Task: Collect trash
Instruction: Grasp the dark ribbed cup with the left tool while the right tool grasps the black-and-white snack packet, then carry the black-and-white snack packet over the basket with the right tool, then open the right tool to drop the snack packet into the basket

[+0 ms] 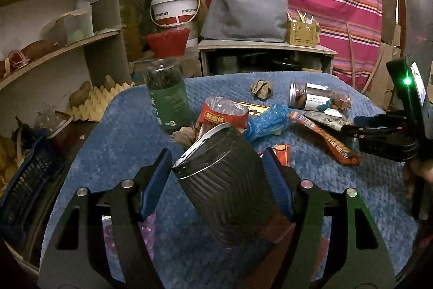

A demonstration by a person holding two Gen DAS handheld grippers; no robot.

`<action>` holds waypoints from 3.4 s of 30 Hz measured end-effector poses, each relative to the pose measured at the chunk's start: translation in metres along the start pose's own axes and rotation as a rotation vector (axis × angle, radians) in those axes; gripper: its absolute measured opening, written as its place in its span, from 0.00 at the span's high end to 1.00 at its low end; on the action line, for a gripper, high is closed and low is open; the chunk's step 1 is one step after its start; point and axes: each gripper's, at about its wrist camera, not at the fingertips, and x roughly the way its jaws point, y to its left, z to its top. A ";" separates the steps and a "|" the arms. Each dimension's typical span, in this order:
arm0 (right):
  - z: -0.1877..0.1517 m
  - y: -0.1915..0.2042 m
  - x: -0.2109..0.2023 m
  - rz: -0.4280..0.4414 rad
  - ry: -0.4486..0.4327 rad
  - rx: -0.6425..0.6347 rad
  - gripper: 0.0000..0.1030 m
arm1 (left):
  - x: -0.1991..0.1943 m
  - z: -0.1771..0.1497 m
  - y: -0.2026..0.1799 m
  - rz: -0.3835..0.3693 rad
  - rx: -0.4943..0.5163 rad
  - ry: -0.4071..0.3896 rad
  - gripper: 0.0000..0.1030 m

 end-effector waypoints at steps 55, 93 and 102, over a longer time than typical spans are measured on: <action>-0.134 -0.293 -0.173 -0.127 -0.141 0.342 0.99 | -0.015 0.042 -0.327 -0.355 0.201 -0.037 0.34; -0.166 -0.341 -0.104 -0.187 -0.023 0.463 0.97 | -0.005 0.050 -0.334 -0.361 0.093 -0.038 0.05; -0.164 -0.308 -0.098 -0.269 -0.021 0.445 0.30 | -0.025 0.040 -0.253 -0.238 0.058 -0.038 0.05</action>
